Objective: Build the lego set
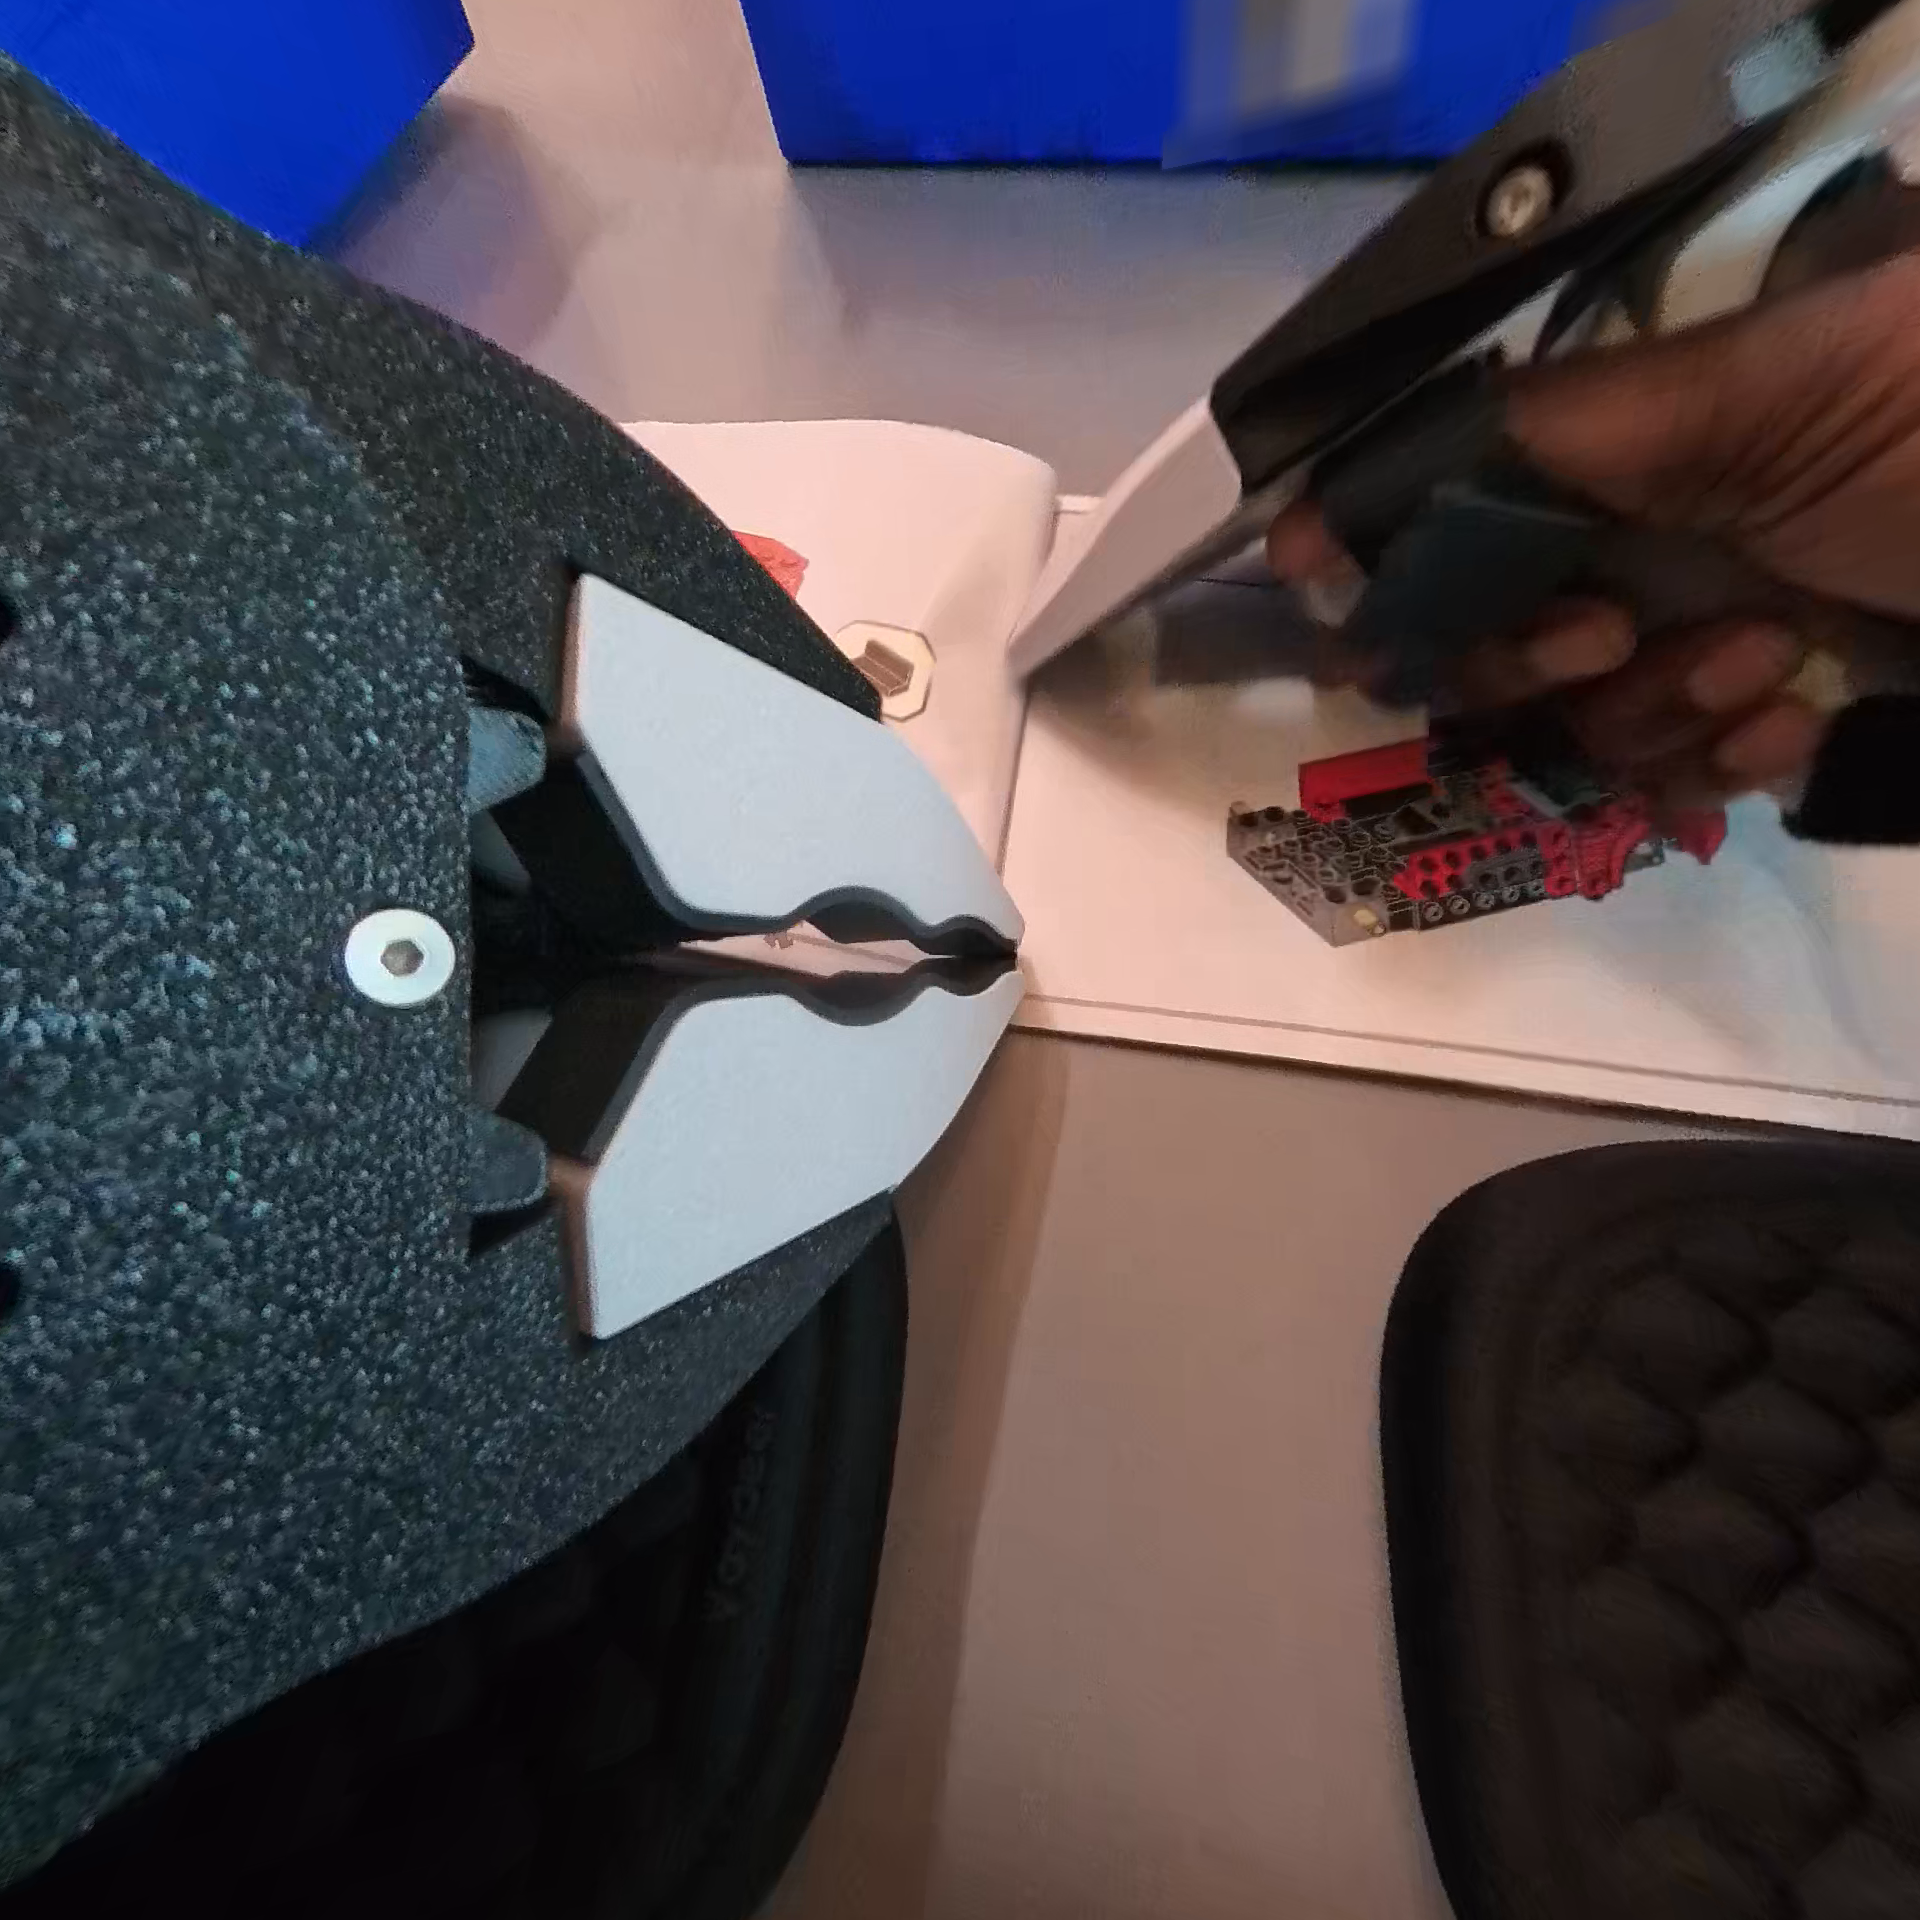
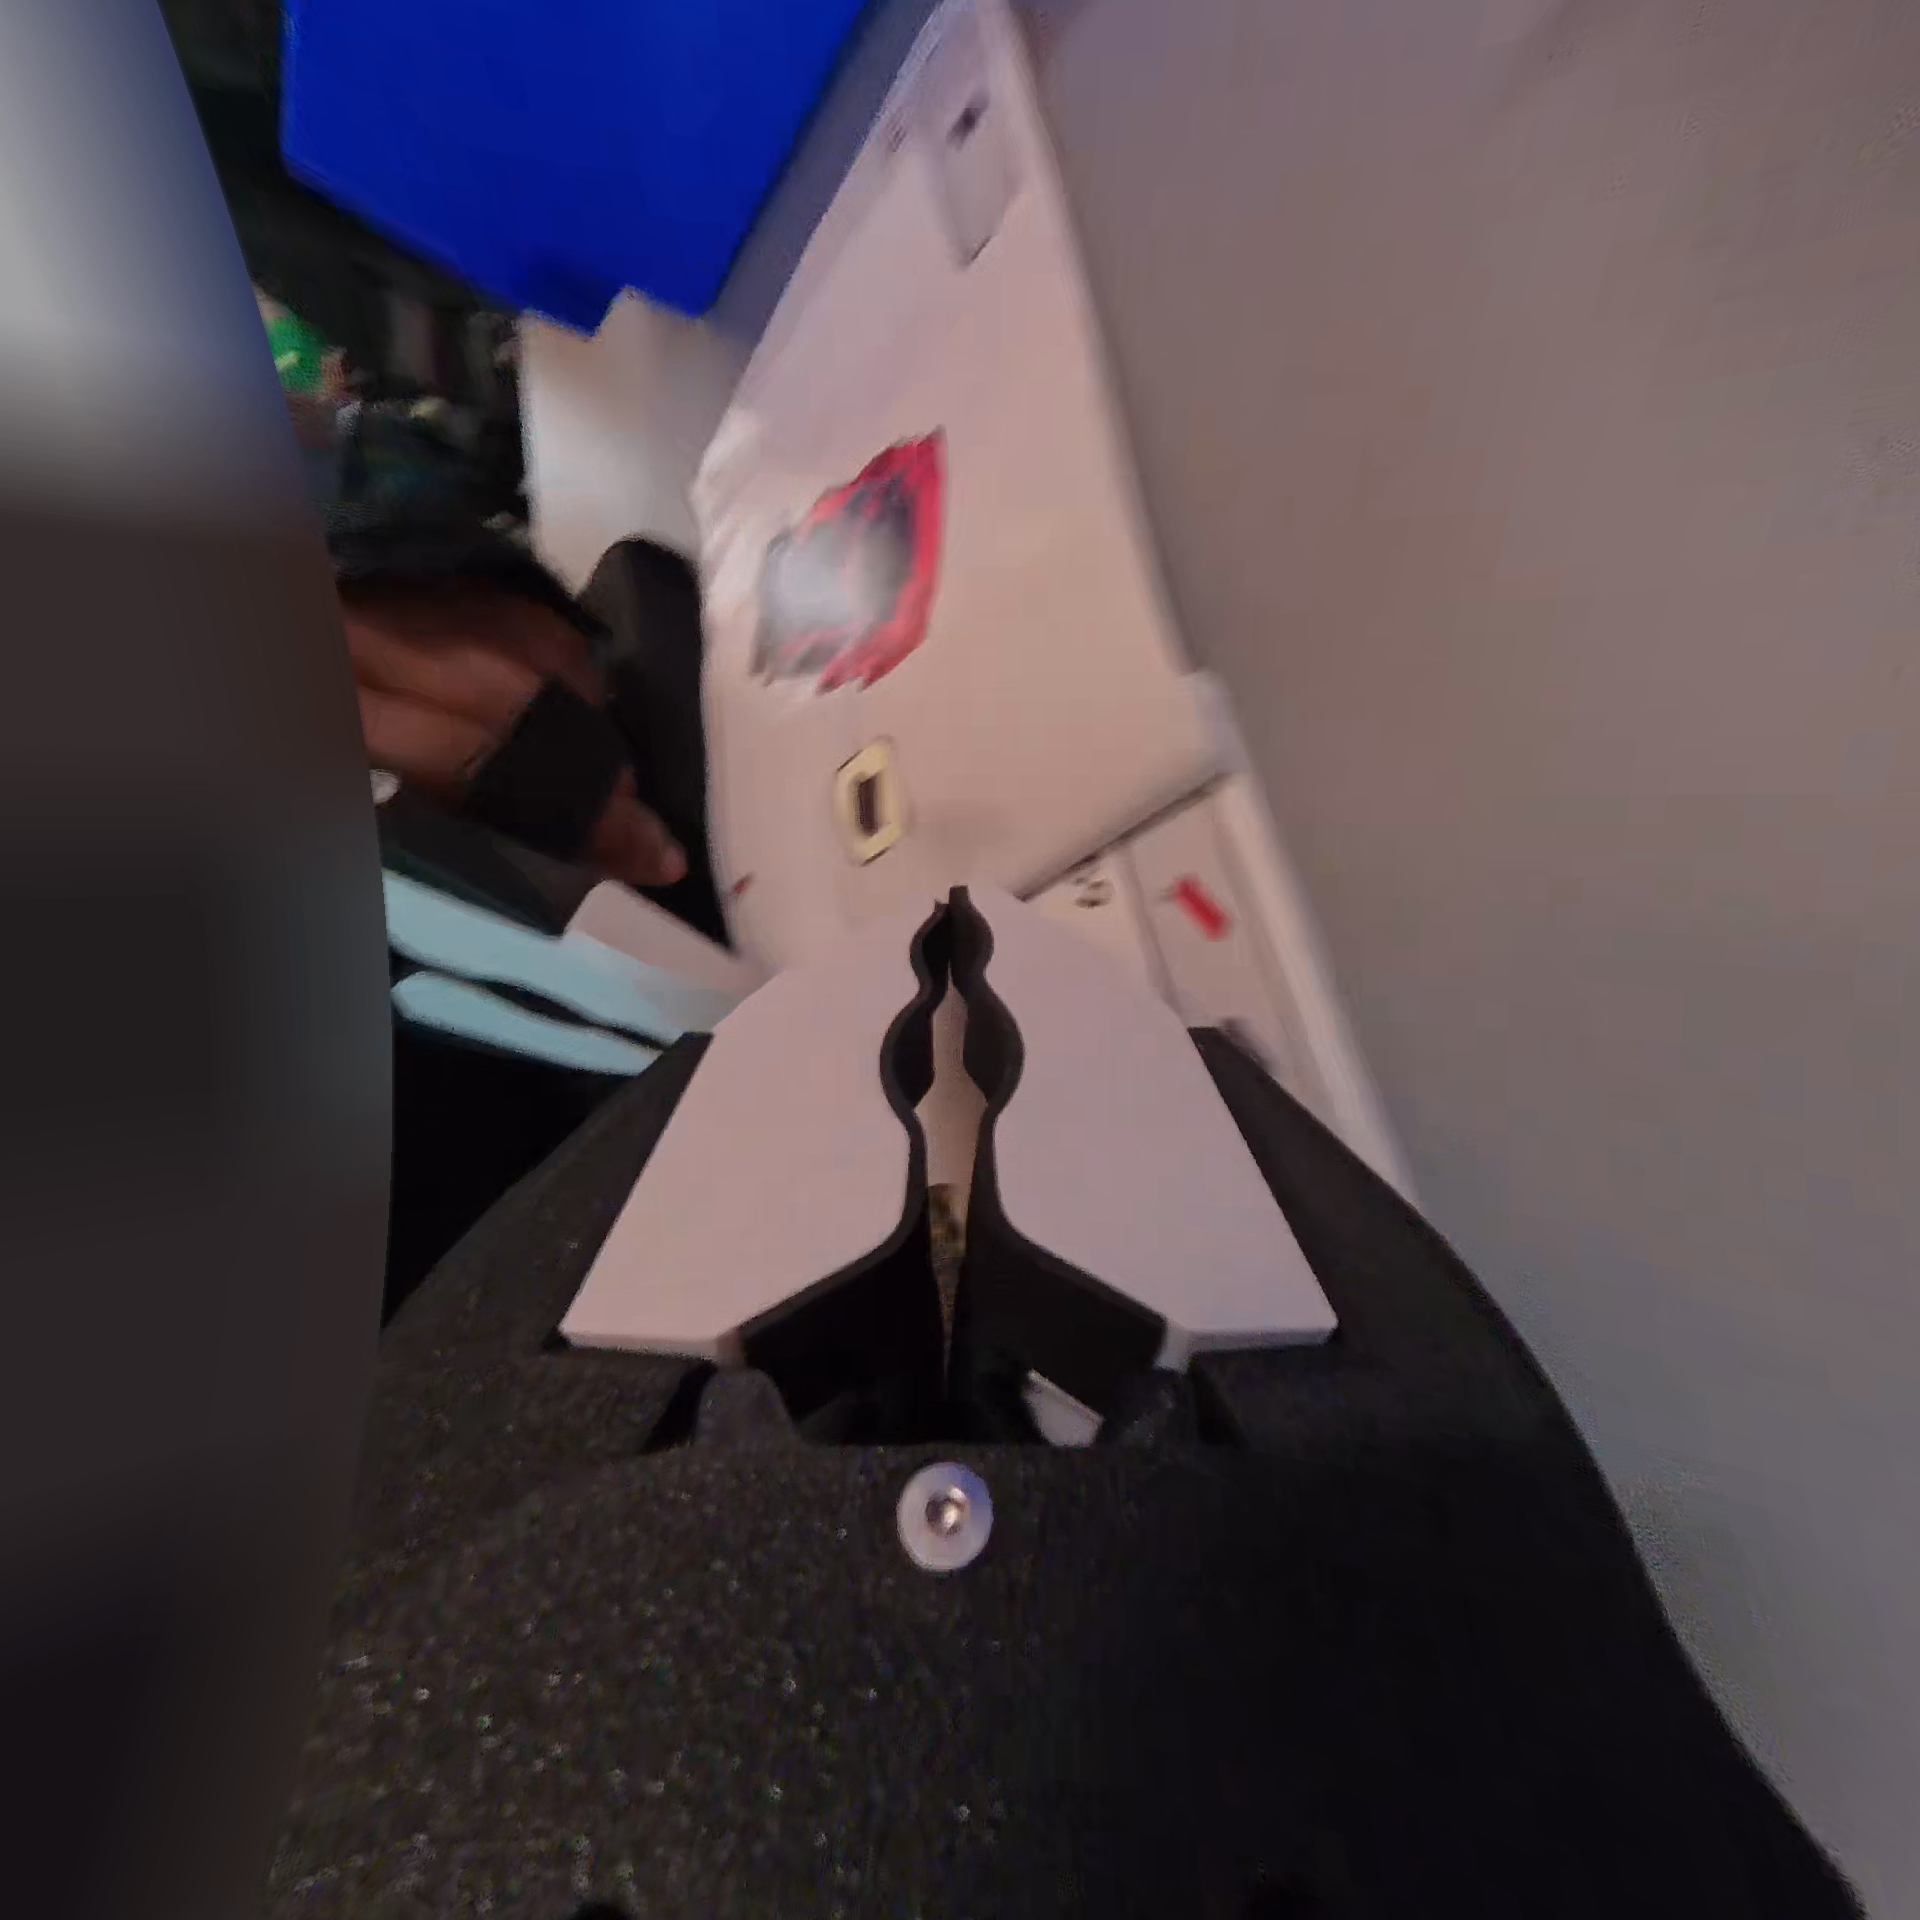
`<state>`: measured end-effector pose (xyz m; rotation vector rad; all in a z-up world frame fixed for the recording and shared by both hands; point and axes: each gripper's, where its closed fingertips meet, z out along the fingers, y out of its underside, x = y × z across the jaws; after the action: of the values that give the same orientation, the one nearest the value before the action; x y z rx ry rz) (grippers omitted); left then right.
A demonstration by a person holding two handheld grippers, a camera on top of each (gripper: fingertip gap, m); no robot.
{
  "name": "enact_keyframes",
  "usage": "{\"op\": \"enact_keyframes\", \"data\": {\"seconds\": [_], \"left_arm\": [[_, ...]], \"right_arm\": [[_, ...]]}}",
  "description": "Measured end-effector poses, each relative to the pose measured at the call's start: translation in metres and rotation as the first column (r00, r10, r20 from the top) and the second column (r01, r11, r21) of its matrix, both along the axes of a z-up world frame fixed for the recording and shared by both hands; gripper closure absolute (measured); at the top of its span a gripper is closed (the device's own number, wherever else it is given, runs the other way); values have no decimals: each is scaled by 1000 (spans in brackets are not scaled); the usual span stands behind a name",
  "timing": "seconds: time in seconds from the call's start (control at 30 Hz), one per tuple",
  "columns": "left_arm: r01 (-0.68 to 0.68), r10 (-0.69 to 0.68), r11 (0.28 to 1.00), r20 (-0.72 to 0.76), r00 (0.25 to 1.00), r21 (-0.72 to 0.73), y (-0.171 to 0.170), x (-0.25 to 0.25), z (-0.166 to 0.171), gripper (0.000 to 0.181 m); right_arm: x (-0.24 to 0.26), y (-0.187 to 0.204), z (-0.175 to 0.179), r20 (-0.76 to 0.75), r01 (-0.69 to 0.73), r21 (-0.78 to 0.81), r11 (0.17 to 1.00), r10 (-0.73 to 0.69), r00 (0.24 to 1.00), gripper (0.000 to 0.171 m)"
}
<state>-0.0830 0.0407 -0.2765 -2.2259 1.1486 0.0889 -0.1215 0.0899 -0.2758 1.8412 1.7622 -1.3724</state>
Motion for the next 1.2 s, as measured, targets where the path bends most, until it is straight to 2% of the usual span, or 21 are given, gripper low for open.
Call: {"op": "enact_keyframes", "data": {"seconds": [0.1, 0.3, 0.33, 0.4, 0.53, 0.6, 0.73, 1.2], "left_arm": [[-5, 5, 1000, 18, 1000, 8, 1, 0, 0, 181], [-36, 34, 999, 98, 995, 18, 1, 0, 1, 181], [-45, 43, 999, 122, 992, 13, 1, 0, 1, 181], [-54, 52, 998, 154, 987, 10, 1, 1, 1, 181], [-57, 55, 998, 162, 985, 12, 1, 1, 1, 181], [-61, 58, 998, 171, 984, 10, 2, 1, 1, 181], [-69, 67, 998, 186, 980, 6, 2, 2, 0, 181], [-76, 74, 997, 199, 977, 3, 5, 3, 0, 181]], "right_arm": [[-17, 36, -3, -53, 139, 134, 981, -133, 990, 171], [-22, 34, -2, -78, 132, 193, 972, -119, 990, 171], [-25, 33, 4, -120, 140, 193, 971, -119, 986, 171], [-30, 21, 24, -225, 127, 99, 987, -102, 969, 171], [-23, 4, 3, -158, 51, 119, 992, -32, 987, 171], [-23, 5, 3, -156, 60, 83, 995, -46, 987, 171], [-22, 5, 2, -183, 49, 144, 988, -22, 983, 171], [-23, 6, 2, -199, 53, 158, 986, -21, 980, 171]]}}
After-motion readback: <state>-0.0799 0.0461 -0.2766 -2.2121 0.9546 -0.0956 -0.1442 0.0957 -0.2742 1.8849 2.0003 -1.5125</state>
